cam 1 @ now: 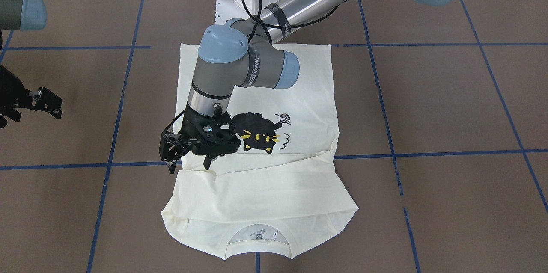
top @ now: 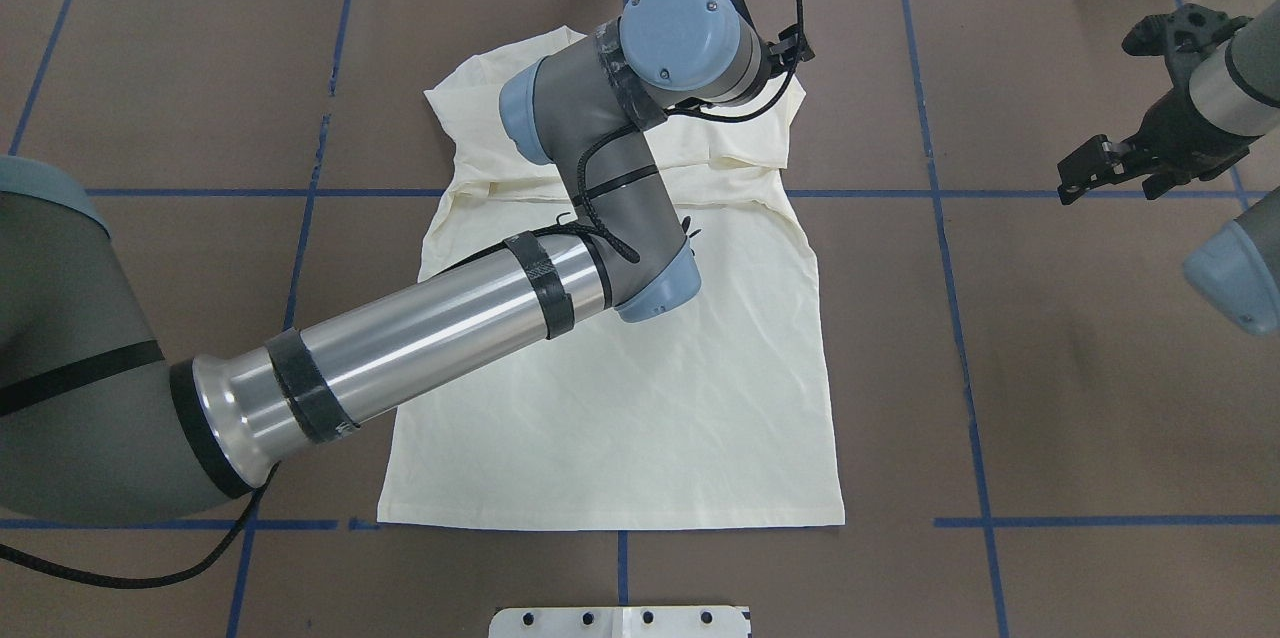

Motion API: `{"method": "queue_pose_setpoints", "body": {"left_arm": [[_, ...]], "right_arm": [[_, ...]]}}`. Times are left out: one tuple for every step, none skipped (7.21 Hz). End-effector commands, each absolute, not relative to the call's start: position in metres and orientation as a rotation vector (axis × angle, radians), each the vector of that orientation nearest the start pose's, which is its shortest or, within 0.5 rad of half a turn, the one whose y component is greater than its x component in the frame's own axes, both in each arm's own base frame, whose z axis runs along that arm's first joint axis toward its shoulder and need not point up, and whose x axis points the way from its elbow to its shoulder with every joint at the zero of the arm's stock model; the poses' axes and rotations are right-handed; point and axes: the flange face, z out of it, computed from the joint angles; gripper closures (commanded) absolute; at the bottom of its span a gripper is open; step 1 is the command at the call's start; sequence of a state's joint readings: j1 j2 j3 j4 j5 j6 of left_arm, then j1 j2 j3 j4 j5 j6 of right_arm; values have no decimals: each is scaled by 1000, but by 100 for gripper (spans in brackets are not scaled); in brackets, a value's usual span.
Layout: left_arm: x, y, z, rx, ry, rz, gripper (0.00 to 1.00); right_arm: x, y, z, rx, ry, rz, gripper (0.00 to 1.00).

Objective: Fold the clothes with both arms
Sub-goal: 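Fold the sleeve with the left gripper across the shirt toward the collar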

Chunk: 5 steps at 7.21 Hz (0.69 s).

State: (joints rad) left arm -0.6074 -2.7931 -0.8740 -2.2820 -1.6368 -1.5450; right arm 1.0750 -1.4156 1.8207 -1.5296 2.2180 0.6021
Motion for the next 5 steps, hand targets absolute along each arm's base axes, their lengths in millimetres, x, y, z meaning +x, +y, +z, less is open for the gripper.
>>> {"method": "queue_pose_setpoints", "body": {"left_arm": [[615,-589,85,308,1131,-349,0],[589,-579,103,289,1080,-307,0],[559,-559,128,290,1024,-243,0],[515,-531,151,316,990,-187,0],[466,-509,175,347,961,-145,0]], "right_arm": [[-209,-510,438,15,-804,-13,0],[-237,-495,421,21,-828,9,0],[-273,-477,412,75,-842,54,0],[-315,-450,399,75,-866,96,0],[-351,-418,383,95,-858,108,0]]}}
